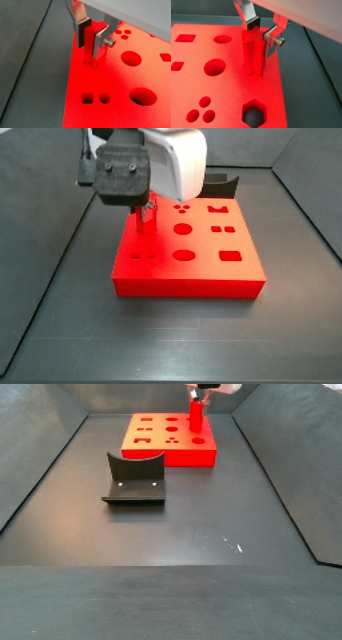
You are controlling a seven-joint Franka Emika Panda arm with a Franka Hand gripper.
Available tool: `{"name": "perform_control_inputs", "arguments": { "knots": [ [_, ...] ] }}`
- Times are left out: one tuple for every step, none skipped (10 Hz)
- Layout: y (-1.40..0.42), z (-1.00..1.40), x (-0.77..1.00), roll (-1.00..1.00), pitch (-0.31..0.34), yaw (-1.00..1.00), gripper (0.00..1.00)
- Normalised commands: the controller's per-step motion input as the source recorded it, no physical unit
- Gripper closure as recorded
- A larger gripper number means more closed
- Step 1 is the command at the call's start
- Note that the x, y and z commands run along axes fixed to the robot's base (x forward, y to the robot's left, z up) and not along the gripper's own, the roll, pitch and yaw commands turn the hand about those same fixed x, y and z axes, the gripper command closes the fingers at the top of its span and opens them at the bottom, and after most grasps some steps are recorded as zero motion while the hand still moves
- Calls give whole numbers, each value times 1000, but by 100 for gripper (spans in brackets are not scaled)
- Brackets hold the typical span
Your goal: Insert the star object.
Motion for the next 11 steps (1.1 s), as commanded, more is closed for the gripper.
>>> {"name": "perform_control_inputs", "arguments": {
  "knots": [
    [0,-1000,-83,124,-16,-163,100],
    [0,-1000,0,63,-81,-131,100],
    [0,-883,57,0,-184,0,100],
    [0,-734,63,-56,-256,0,100],
    [0,-626,160,-79,-303,0,100],
    [20,-640,149,-74,-294,0,100],
    [43,-700,94,-64,-264,0,100],
    [106,-880,0,0,-167,-9,100],
    [9,-994,0,114,-91,0,100],
    [51,-6,-43,0,7,0,100],
    [0,0,0,0,0,0,100]
  ]
}}
